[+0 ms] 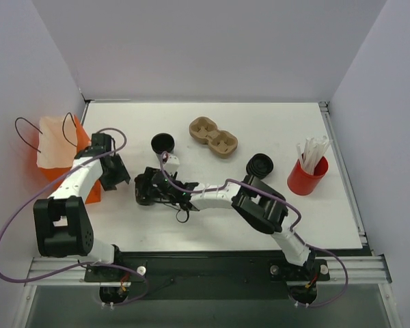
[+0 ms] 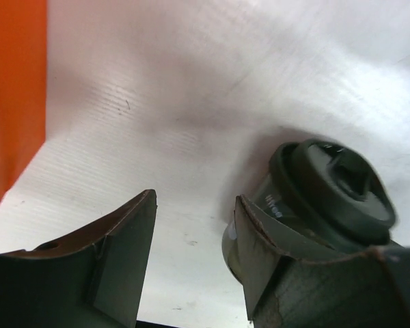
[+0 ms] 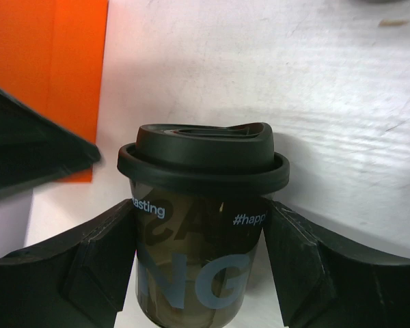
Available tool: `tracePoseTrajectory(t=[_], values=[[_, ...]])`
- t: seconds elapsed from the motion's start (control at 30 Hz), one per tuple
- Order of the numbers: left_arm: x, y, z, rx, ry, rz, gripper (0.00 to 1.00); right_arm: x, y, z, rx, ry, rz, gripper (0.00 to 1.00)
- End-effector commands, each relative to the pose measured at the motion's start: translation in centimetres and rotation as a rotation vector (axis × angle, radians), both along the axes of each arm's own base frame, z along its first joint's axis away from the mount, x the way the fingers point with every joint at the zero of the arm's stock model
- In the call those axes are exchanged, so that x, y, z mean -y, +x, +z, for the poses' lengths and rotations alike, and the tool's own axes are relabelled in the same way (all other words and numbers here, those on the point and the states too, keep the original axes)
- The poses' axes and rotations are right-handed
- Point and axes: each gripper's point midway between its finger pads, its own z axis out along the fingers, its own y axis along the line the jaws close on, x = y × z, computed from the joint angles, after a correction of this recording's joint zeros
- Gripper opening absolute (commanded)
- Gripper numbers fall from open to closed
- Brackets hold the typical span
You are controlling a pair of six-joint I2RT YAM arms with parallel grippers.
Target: Pack the takeout coffee
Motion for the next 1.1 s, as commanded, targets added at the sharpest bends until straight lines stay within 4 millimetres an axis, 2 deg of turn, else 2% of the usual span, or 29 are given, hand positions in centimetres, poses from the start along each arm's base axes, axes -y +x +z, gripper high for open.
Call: tracePoseTrajectory(t=[0.0,0.03,0.07,0.1,0.13,0.17,0.2,0.23,0.33,0.4,0.43,0.47,0.5,0.53,0.6,0.63,0.83,0.93,1.0,1.07], values=[[-0.5,3.2,6.9,0.191,0.027,0.002,0.60,2.6,1.5,3.5,0.204,-0.011,0.168,0.63],[-0.4,3.7,8.3,0.233,0.021,0.000,0.60,2.4,1.7,5.6,0.270,0.037,0.201,0.63],[-0.2,4.0,9.2,0.258,0.011,0.000,0.60,2.8,1.7,6.1,0.341,0.010,0.265,0.63],[0.5,4.8,10.7,0.307,-0.022,-0.022,0.60,3.8,1.0,5.1,0.372,-0.025,0.303,0.63],[0.9,4.9,11.8,0.343,-0.033,-0.037,0.60,3.6,0.8,7.6,0.473,0.013,0.332,0.63],[1.6,5.1,12.4,0.368,-0.064,-0.070,0.60,3.4,-0.3,7.9,0.533,0.003,0.410,0.64],[3.0,5.5,13.6,0.409,-0.131,-0.123,0.60,4.0,-0.8,7.4,0.614,-0.060,0.470,0.65],[3.6,5.5,14.3,0.429,-0.157,-0.148,0.60,4.2,-1.2,8.7,0.702,-0.058,0.498,0.65],[6.1,5.1,15.5,0.461,-0.260,-0.292,0.60,5.6,-2.3,9.9,0.893,-0.099,0.550,0.67],[7.3,4.6,15.3,0.456,-0.313,-0.350,0.60,6.9,-2.6,10.5,1.001,-0.149,0.561,0.68],[8.7,4.1,15.6,0.459,-0.396,-0.410,0.60,7.3,-2.6,10.8,1.029,-0.155,0.554,0.68],[9.1,3.7,15.3,0.445,-0.423,-0.420,0.60,7.8,-2.8,11.1,1.060,-0.162,0.545,0.68],[9.3,3.3,15.0,0.430,-0.435,-0.427,0.60,8.4,-2.8,12.8,1.131,-0.154,0.505,0.68],[9.6,2.8,14.7,0.420,-0.444,-0.439,0.59,9.2,-3.1,12.3,1.148,-0.176,0.500,0.68],[10.0,2.3,14.8,0.441,-0.460,-0.474,0.59,10.0,-3.3,14.0,1.221,-0.167,0.453,0.68],[10.4,1.7,14.6,0.440,-0.483,-0.505,0.60,10.5,-3.5,13.7,1.245,-0.196,0.453,0.68],[12.4,1.2,15.6,0.518,-0.545,-0.635,0.59,11.5,-4.6,16.1,1.343,-0.173,0.420,0.68],[13.4,0.6,14.7,0.519,-0.585,-0.674,0.60,11.7,-5.3,17.1,1.359,-0.143,0.427,0.68],[14.8,-0.4,13.4,0.478,-0.606,-0.697,0.60,11.9,-5.5,18.0,1.372,-0.128,0.420,0.68],[15.0,-0.7,12.2,0.453,-0.600,-0.682,0.59,12.0,-5.9,18.8,1.393,-0.116,0.421,0.68]])
